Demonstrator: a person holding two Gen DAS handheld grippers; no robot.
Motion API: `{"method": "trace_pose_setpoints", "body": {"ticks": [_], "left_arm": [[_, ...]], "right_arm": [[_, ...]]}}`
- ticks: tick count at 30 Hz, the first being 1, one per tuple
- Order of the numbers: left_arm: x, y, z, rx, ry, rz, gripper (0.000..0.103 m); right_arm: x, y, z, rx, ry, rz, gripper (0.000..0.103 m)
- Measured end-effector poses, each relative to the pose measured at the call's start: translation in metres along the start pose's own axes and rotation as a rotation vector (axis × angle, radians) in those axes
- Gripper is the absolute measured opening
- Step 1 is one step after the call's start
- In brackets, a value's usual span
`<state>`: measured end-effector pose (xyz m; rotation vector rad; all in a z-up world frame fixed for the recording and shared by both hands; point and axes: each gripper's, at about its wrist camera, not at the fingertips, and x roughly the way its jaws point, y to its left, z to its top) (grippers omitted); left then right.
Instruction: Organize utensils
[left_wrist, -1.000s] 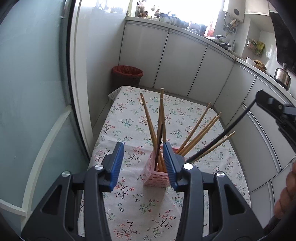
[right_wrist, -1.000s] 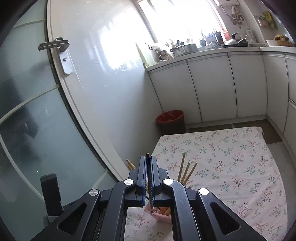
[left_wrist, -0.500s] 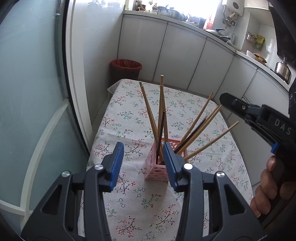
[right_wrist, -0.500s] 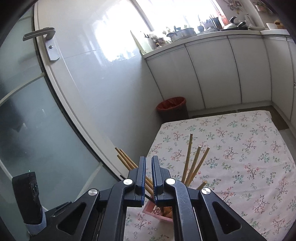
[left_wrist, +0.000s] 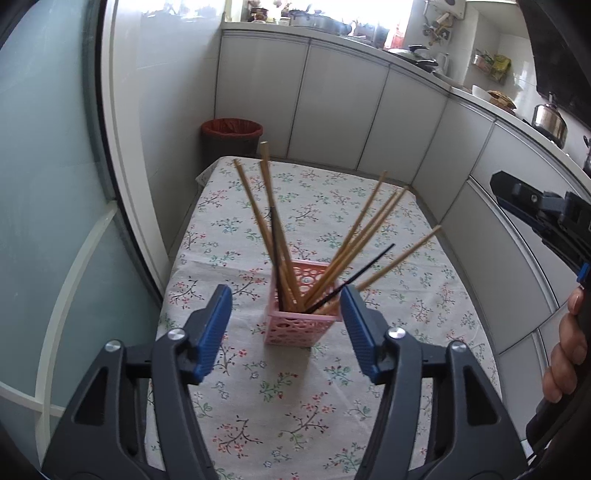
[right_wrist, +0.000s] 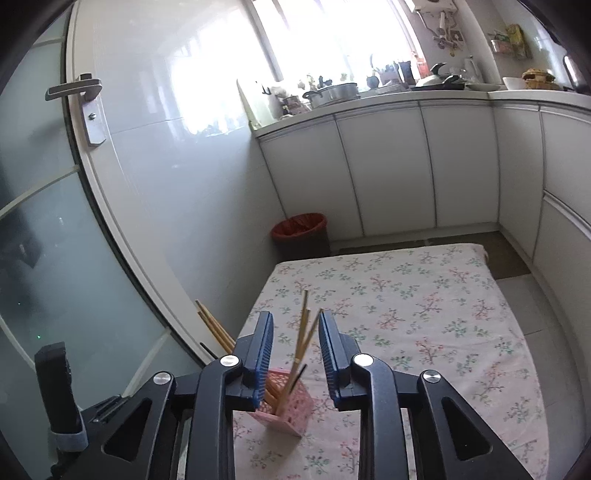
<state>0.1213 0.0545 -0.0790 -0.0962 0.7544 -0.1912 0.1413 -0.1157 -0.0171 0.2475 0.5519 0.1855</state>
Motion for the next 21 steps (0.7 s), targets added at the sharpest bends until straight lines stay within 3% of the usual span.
{"method": "trace_pose_setpoints", "body": {"ticks": [5,10,14,18,21], "left_arm": [[-0.021,-0.026,-0.005,0.056,-0.019,0.004,0.077],[-0.043,-0.05,-0.009,0.094,-0.041,-0.004,0.085],[-0.059,-0.068,-0.016,0.114,-0.076,0.06,0.1],[-0.076,-0.081,-0.021,0.126,-0.091,0.121,0.102],[-0.083,-0.088,-0.024,0.135,-0.102,0.142,0.102]], "right_arm": [[-0.038,-0.017,-0.004,-0.037,0.005,-0.087,0.046],[-0.079,-0.032,-0.013,-0.049,-0.001,-0.148,0.069],[-0.109,-0.041,-0.018,-0.061,-0.026,-0.19,0.085],[-0.131,-0.04,-0.024,-0.099,-0.022,-0.291,0.103],[-0.141,-0.03,-0.029,-0.179,-0.033,-0.342,0.103]]}}
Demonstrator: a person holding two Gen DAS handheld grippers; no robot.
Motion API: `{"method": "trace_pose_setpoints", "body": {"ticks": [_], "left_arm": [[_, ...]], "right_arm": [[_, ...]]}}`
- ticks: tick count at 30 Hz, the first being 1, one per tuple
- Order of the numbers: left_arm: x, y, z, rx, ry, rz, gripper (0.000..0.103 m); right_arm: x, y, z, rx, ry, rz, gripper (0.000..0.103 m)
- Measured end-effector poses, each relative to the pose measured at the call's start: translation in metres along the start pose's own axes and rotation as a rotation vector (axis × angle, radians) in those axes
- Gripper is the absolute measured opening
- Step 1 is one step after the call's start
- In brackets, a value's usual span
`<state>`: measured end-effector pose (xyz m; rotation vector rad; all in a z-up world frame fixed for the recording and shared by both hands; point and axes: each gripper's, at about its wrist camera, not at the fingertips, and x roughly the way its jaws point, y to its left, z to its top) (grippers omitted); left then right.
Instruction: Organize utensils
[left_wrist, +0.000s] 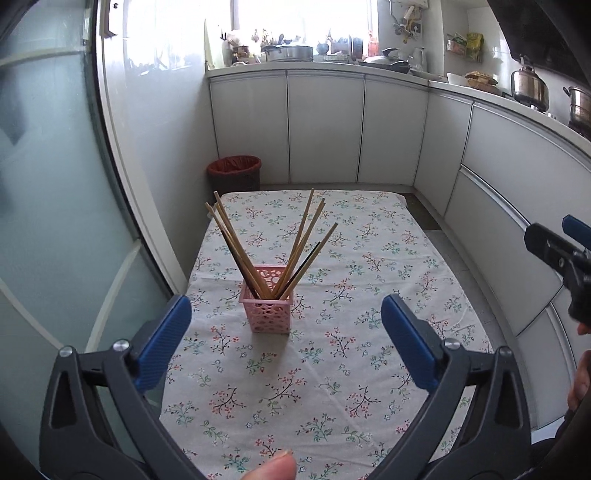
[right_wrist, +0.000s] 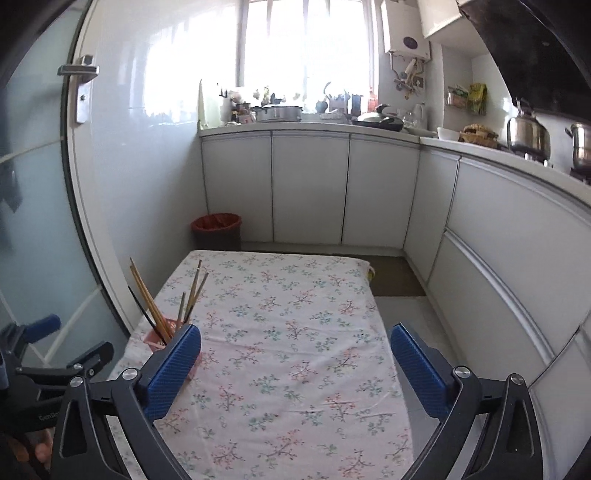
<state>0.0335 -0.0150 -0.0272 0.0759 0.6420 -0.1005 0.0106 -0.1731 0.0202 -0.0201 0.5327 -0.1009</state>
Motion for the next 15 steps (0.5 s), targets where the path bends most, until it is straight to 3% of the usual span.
{"method": "trace_pose_setpoints", "body": {"ticks": [7,15], "left_arm": [[-0.022,-0.002,-0.001,-0.039,-0.068,-0.018,0.102],[-0.025,-0.005,-0.003,-0.035,-0.088,0.003,0.102]], "right_arm": [[-0.018,0.007,-0.007,-0.038,-0.015,0.011,0.103],[-0.015,0.002,-0.005,0.001,-0.011,0.006,0.103]]}}
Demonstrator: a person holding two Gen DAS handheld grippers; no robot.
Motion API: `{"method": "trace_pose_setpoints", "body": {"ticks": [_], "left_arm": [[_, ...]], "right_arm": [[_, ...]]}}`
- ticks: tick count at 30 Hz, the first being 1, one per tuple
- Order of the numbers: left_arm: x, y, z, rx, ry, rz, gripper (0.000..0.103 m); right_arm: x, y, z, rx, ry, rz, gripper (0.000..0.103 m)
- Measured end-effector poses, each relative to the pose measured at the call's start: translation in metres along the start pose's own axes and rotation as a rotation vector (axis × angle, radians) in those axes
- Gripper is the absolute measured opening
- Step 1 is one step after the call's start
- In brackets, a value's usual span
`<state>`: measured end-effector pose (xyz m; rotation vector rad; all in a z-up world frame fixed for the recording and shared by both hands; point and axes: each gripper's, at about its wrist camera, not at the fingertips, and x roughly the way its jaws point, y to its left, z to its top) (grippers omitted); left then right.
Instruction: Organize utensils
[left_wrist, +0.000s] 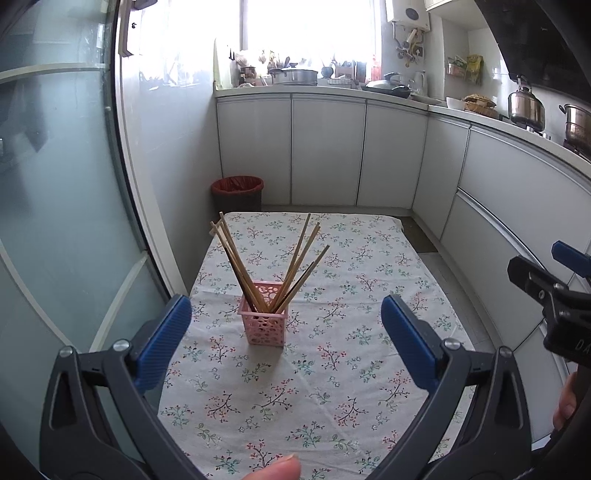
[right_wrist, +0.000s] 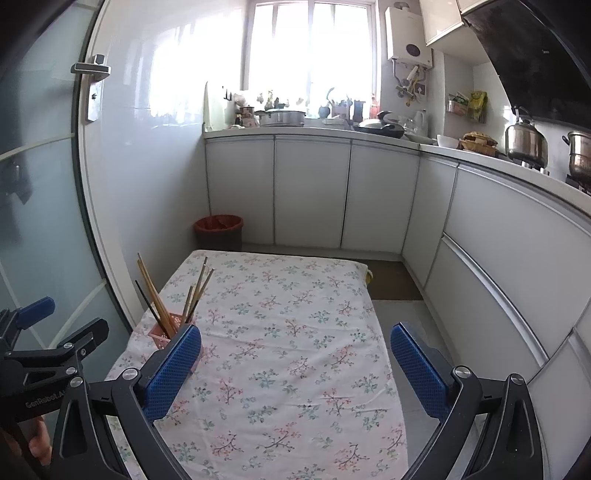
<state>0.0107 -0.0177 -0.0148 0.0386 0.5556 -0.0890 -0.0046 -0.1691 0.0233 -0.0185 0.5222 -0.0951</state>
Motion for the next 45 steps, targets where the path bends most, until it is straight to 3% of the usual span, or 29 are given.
{"method": "trace_pose_setpoints", "body": {"ticks": [45], "left_arm": [[-0.0051,-0.0018,0.0003,-0.012,-0.005,0.004,0.102]], "right_arm": [[0.0013,-0.0099,0.001,0.042,0.005,-0.027,0.103]]}}
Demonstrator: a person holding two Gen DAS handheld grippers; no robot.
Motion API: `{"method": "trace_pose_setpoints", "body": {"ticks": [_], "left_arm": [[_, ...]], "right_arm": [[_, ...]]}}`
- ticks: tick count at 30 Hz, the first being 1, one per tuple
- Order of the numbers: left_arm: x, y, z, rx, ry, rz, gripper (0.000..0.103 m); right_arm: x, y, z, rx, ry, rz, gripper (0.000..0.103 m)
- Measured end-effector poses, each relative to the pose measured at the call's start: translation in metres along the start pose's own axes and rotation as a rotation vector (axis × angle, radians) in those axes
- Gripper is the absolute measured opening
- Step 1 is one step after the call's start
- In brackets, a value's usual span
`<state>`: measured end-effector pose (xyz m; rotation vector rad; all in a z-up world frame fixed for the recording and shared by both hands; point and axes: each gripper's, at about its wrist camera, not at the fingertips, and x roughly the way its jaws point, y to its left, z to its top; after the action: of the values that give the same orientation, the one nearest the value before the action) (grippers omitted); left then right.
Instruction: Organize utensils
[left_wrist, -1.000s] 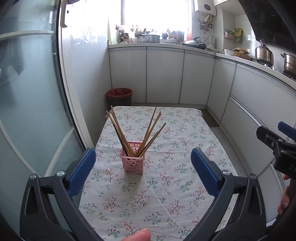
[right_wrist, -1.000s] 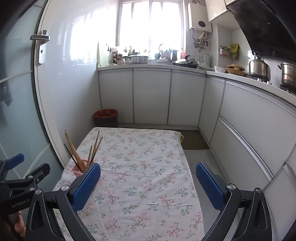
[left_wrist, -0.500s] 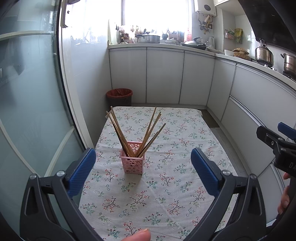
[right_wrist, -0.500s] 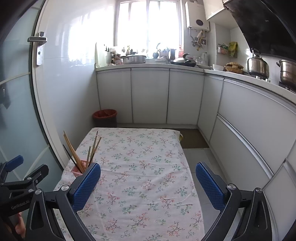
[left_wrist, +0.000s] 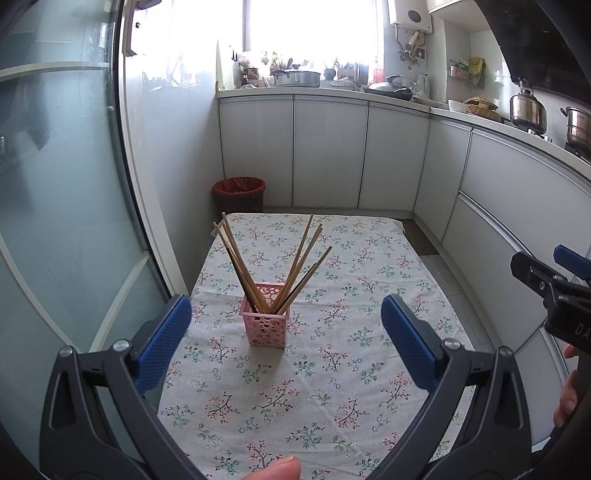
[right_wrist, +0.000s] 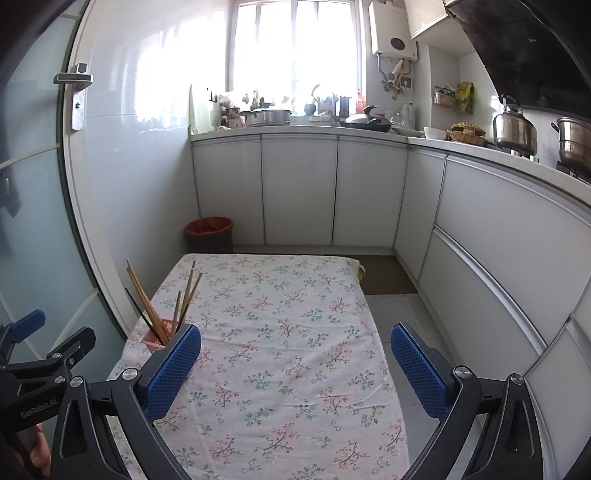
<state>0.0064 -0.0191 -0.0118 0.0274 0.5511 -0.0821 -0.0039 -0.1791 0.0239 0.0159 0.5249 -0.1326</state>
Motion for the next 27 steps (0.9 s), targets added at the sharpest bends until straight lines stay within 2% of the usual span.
{"method": "trace_pose_setpoints", "body": {"ticks": [27], "left_arm": [[-0.0002,-0.0015,0.0009,-0.003,0.008,-0.003,0.102]], "right_arm": [[0.0026,0.0001,-0.005,0.008,0.008,-0.006,0.103]]}}
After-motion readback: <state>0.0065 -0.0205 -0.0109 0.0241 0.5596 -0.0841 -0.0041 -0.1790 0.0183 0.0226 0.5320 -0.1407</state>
